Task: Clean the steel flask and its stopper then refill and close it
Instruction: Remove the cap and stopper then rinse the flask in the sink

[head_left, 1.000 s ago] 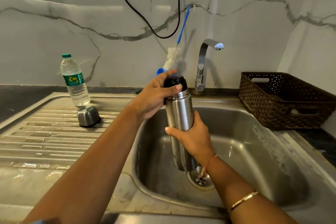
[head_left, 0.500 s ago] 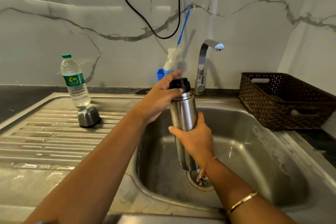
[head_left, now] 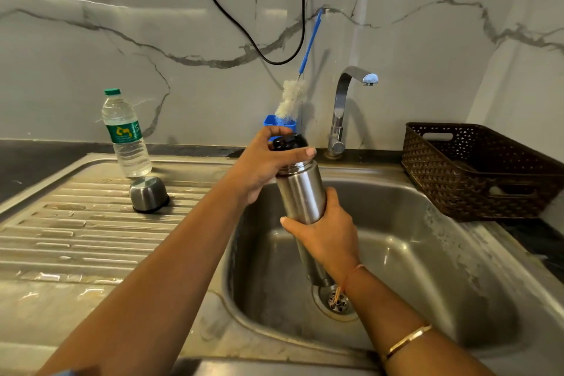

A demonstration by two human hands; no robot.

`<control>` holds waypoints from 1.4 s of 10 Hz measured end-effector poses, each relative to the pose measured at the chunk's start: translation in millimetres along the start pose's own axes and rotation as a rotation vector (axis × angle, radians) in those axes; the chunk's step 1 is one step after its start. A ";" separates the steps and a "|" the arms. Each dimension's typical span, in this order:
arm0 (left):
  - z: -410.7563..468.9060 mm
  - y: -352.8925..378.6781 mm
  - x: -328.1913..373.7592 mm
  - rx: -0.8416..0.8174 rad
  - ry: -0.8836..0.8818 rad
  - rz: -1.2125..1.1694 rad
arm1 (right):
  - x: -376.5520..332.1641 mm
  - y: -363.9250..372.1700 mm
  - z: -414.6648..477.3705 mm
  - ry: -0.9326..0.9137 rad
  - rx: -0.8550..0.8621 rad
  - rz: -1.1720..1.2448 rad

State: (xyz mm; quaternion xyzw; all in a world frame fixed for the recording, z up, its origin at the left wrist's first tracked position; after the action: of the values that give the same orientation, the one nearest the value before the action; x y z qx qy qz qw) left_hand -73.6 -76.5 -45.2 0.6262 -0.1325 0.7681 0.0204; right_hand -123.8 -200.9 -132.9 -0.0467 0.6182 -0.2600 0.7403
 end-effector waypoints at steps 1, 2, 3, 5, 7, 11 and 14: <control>1.0 2.6 -3.8 -0.047 -0.026 0.040 | 1.7 2.5 -0.9 0.011 -0.018 0.004; -3.0 1.4 -1.1 -0.225 -0.034 -0.173 | 2.0 1.7 -0.4 0.027 0.000 0.035; 1.6 -4.0 -3.2 -0.119 0.021 -0.091 | 0.8 0.2 0.3 0.028 0.000 0.023; 2.8 -1.6 -6.1 0.173 -0.043 -0.100 | -1.7 -0.8 -0.9 0.006 -0.018 -0.037; 6.7 -20.0 -10.0 0.400 -0.088 -0.216 | -0.6 2.4 -2.0 -0.012 -0.045 -0.028; 2.2 -14.5 -67.0 -0.326 -0.387 1.215 | 10.5 -11.1 7.0 0.137 0.130 0.160; 5.4 -44.5 -57.7 0.392 -0.156 0.776 | 10.8 -9.8 6.2 0.125 0.096 0.189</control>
State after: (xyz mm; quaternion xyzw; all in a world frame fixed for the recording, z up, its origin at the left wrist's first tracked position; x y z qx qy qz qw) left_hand -47.2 -27.1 -92.2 0.5780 -0.2109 0.6800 -0.3989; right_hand -120.0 -215.6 -137.3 0.0639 0.6517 -0.2207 0.7228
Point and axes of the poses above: each hand's wrist, its own z-axis towards the middle knuckle, its own y-axis out of the palm, x = y × z, the point moved 3 cm from there along z, towards the middle knuckle, and after that the axes turned 8 degrees about z, right-handed, at the moved point
